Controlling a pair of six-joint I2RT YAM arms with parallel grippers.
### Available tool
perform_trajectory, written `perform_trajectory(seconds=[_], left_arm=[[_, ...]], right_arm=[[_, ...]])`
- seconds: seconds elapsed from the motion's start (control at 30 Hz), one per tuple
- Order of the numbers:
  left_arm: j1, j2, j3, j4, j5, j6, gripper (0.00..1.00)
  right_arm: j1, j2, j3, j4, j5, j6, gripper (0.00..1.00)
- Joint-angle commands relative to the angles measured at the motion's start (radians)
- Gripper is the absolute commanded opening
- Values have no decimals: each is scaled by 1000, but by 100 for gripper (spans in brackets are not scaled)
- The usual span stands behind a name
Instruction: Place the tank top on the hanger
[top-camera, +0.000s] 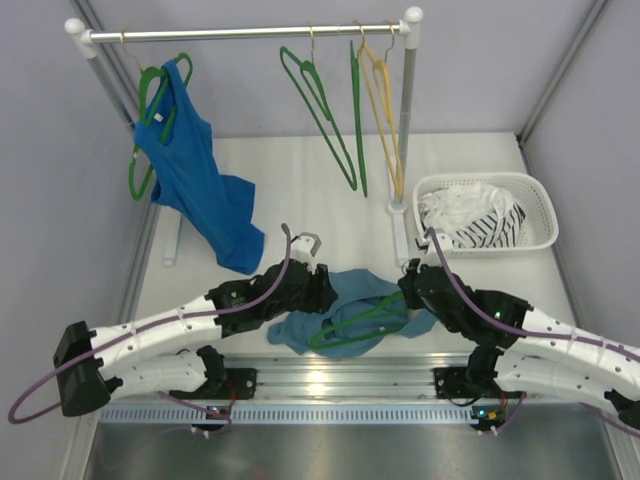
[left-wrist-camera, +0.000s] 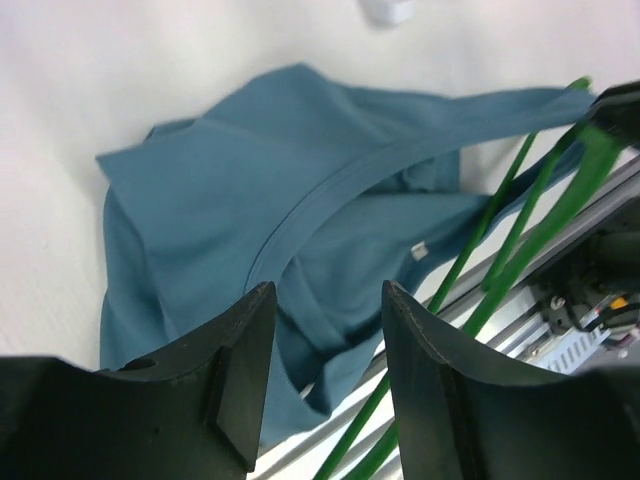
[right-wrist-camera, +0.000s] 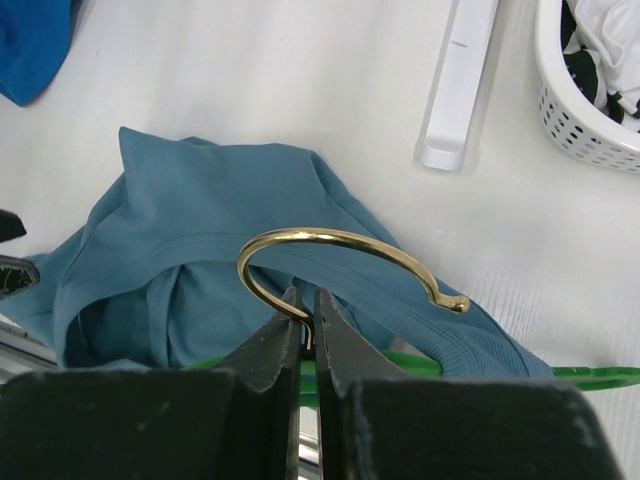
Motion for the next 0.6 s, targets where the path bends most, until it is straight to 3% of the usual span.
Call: perform_trajectory(seconds=[0.0,0.27,0.57], left_arm=[[2,9,-4,-168,40,-57,52],[-28,112,46,-295,68,-66,52],[-74,190,85,-300,55,-58,53]], right_arm=[[0,-8,30,2,54,18,0],[0,-13,39,-17,62,28,0],[2,-13,47,-28,74,32,0]])
